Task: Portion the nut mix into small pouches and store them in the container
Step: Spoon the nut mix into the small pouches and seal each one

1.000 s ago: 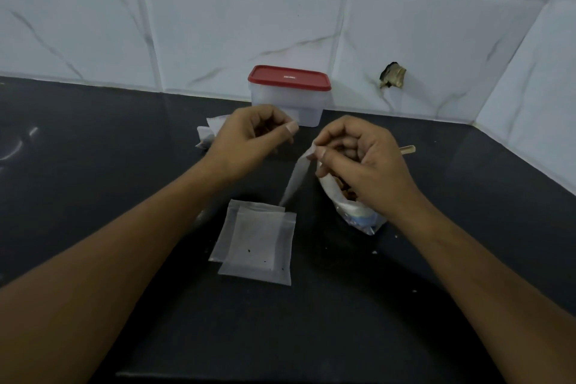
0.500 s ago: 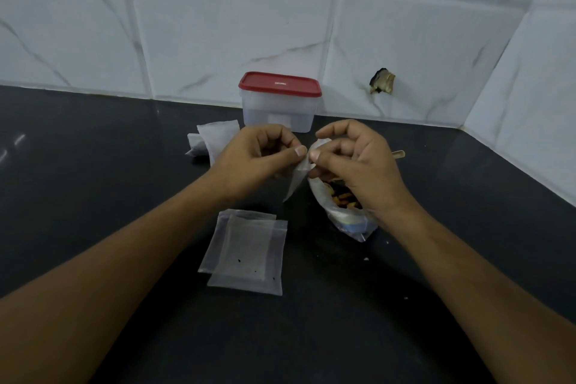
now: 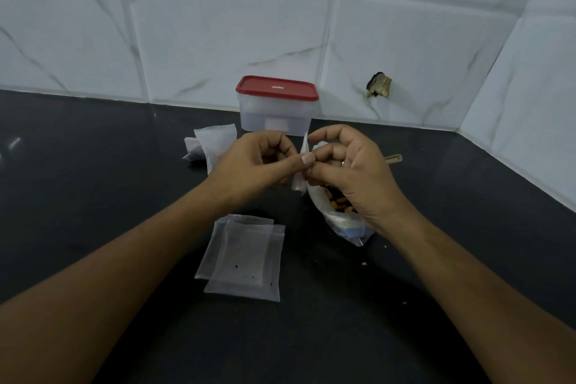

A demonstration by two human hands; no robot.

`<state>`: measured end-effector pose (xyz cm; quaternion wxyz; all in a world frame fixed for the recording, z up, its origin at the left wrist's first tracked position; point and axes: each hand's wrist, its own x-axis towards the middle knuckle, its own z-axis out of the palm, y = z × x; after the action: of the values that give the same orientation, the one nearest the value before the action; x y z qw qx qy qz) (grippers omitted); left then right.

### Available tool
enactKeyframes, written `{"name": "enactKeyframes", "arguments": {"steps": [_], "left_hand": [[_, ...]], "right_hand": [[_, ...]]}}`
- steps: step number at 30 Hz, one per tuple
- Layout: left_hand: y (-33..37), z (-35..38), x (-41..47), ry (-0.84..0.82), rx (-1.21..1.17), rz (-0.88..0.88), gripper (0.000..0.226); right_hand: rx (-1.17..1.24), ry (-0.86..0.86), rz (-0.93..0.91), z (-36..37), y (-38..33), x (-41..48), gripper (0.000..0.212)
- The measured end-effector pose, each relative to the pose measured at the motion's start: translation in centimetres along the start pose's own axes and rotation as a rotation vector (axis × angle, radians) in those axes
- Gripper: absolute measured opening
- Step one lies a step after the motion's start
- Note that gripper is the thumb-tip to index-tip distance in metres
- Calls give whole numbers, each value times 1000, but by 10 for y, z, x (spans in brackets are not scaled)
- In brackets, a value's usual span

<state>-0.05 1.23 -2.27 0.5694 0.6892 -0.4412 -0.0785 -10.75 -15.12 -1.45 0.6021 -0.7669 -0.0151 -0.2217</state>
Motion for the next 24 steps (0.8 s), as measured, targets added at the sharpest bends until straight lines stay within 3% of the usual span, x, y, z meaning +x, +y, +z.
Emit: {"name": "enactKeyframes", "arguments": {"steps": [10, 17, 24], "left_hand": [[-2, 0, 1, 19, 116, 56, 15], [1, -6, 3, 27, 98, 40, 17], [2, 0, 0, -13, 72, 29, 17]], "right_hand": [[-82, 67, -63, 1, 4, 1, 18], [-238, 152, -106, -8, 1, 3, 23], [-528, 62, -241, -3, 3, 0, 25]]}}
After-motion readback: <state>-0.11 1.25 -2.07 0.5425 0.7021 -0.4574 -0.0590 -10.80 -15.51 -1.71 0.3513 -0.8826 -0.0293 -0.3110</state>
